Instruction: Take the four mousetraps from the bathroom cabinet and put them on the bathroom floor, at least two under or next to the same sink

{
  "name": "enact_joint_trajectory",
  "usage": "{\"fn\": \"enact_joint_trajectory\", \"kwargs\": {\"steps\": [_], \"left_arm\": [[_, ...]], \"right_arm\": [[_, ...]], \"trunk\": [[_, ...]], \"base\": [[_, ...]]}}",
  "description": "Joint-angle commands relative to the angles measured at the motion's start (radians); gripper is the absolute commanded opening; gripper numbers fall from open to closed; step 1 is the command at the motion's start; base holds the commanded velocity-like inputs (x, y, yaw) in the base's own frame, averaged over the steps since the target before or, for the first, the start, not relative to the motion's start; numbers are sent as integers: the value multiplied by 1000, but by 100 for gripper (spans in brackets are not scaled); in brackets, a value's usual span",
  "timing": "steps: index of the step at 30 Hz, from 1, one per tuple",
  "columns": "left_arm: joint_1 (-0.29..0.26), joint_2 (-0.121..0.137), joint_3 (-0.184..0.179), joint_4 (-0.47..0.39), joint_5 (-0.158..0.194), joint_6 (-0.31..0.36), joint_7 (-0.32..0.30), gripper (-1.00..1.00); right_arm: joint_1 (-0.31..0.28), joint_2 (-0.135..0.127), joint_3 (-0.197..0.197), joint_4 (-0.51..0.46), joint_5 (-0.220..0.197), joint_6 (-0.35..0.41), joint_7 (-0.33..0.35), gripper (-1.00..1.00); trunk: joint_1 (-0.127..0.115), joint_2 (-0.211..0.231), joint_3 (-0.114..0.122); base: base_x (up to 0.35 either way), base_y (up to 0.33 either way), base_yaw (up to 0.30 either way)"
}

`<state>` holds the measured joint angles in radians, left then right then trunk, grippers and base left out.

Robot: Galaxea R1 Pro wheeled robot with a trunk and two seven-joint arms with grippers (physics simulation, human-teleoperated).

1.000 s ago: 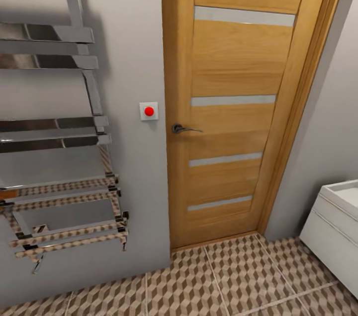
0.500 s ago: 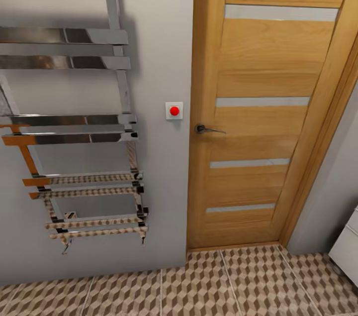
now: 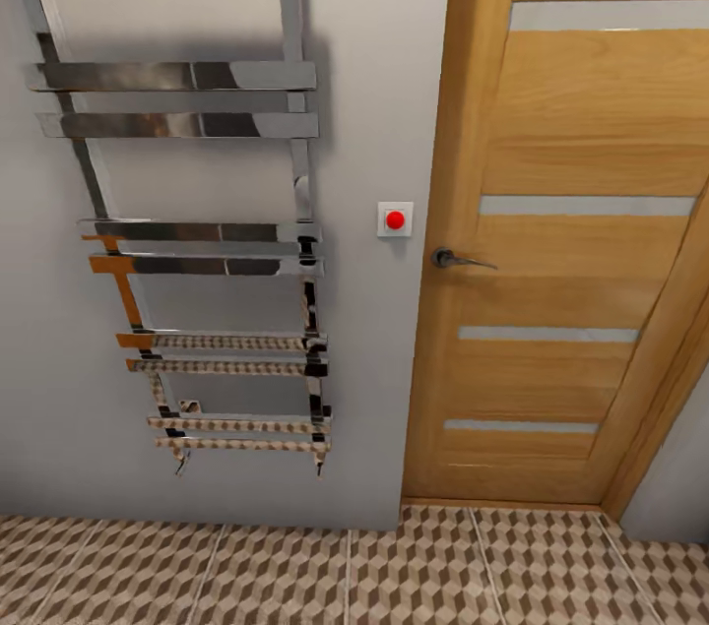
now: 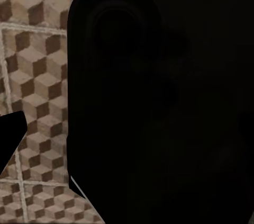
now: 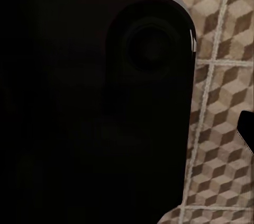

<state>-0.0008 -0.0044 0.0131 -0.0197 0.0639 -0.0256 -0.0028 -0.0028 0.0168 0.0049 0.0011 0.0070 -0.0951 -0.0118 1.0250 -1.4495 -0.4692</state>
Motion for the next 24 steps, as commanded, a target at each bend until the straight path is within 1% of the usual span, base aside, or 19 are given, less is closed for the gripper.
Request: {"fn": "enact_joint_trajectory", "kwargs": {"steps": [1,24], "left_arm": [[0,0,1,0,7,-2,0,100],[0,1,1,0,8,-21,0,100]], "right_arm": [[0,0,1,0,1,-3,-1,100],[0,0,0,0,1,-3,-1,100]], "trunk": [[0,0,-1],[0,0,-1]], "base": [[0,0,274],[0,0,274]]}}
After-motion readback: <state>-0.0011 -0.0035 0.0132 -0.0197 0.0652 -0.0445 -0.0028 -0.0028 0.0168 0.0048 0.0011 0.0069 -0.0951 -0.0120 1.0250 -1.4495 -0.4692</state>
